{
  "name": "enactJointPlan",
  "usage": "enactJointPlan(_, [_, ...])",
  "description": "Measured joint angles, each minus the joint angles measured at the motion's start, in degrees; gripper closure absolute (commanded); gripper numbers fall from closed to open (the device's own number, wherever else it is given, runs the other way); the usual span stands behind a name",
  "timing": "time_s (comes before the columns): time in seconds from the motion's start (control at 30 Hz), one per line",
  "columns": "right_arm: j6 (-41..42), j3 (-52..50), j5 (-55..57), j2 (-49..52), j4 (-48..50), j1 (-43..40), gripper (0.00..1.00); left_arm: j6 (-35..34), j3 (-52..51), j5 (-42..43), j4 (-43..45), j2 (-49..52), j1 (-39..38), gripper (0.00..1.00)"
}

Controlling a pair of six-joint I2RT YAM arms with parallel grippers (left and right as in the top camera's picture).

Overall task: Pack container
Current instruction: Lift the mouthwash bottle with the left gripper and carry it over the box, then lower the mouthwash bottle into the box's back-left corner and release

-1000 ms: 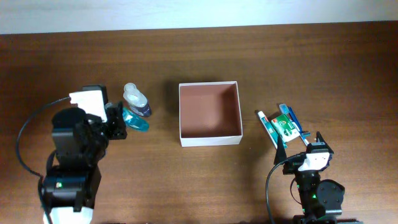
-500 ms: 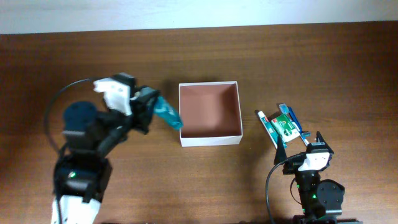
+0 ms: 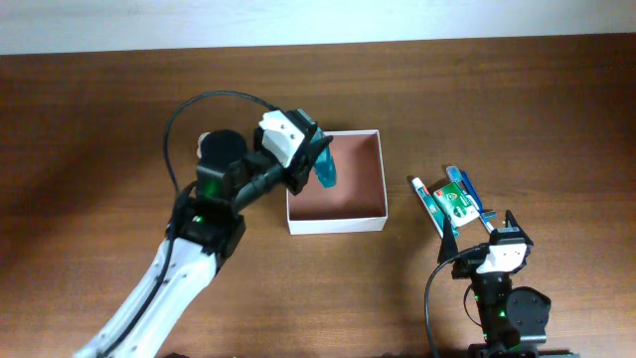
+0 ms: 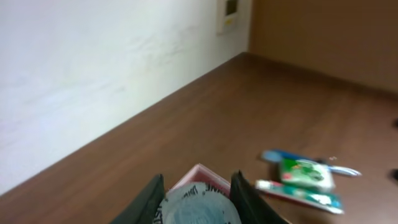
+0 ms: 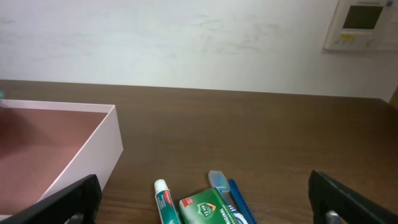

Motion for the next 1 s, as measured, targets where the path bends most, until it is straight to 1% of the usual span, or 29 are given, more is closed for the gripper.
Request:
enactJointPlan(0.23, [0.1, 0.0, 0.0, 0.0, 0.0, 0.0, 0.01, 6.1, 0.0, -3.1, 2.7, 6.0, 0.0, 0.91])
enactJointPlan(0.6, [0.0, 0.0, 0.0, 0.0, 0.0, 0.0, 0.01, 15.0, 0.0, -7.3, 3.8, 10.6, 0.0, 0.91])
enactJointPlan(0.83, [0.0, 0.0, 0.0, 0.0, 0.0, 0.0, 0.02, 17.7, 0.0, -8.3, 4.0, 12.9, 0.0, 0.91])
enactJointPlan(1.0, [0.0, 0.0, 0.0, 0.0, 0.0, 0.0, 0.02, 18.1, 0.0, -8.4, 4.1, 14.5, 0.0, 0.91])
